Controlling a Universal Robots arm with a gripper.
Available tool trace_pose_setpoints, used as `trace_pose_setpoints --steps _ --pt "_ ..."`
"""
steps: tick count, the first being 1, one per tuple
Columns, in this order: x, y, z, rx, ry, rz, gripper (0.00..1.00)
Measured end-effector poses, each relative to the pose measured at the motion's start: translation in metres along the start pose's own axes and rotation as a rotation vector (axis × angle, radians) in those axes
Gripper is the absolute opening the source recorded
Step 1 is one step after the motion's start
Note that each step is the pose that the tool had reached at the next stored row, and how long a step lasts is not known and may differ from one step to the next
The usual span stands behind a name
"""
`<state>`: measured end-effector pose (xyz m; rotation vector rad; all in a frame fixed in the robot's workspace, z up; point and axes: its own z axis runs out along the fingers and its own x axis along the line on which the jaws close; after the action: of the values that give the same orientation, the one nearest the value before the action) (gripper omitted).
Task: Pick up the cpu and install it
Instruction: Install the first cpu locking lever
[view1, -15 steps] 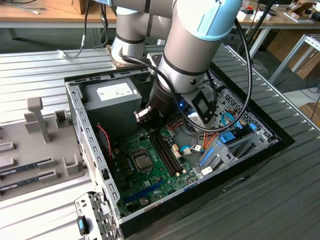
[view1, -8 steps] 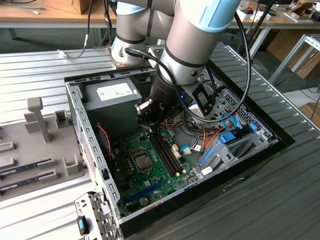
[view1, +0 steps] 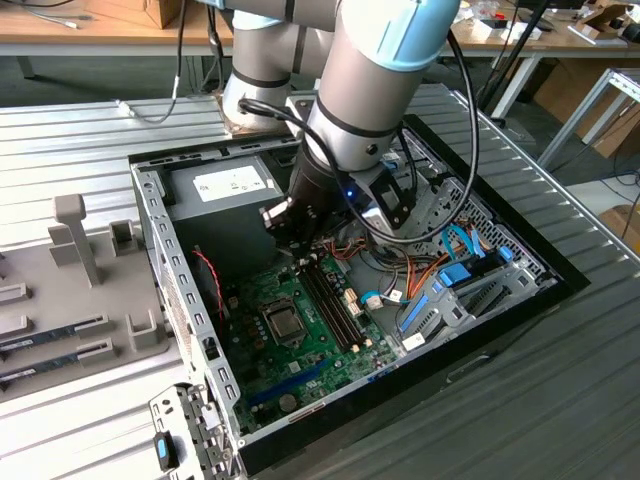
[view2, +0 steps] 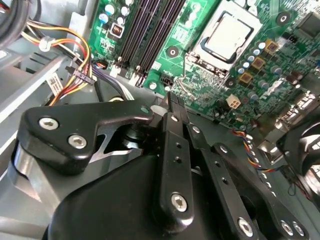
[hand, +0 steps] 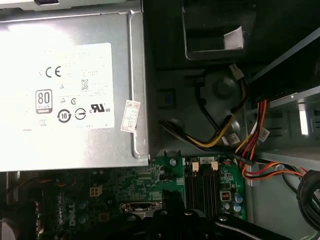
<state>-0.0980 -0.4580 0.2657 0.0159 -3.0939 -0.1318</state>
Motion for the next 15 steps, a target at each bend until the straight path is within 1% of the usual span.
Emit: trace_pose_setpoints --steps 1,5,7,8,9,10,13,15 --pt "0.0000 -0.0001 0.0011 0.0000 0.0002 -0.001 0.11" --pt "0.0004 -0.0010 0.0116 0.0000 0.0013 -0.014 0.11" --pt "0.0006 -0.0014 0.0131 0.0017 0.0020 -0.022 0.11" --pt "0.0006 -0.0014 0.0135 0.0232 0.0033 -0.030 0.11" --pt "0.0005 -0.0015 0.0141 0.0696 0.0050 -0.037 0.11" --pt "0.0004 -0.0016 0.0146 0.0732 0.0053 -0.040 0.11" --pt "0.0004 -0.0025 0.0179 0.0738 0.0053 -0.040 0.11" --pt "0.0003 -0.0038 0.0212 0.0736 0.0052 -0.040 0.11"
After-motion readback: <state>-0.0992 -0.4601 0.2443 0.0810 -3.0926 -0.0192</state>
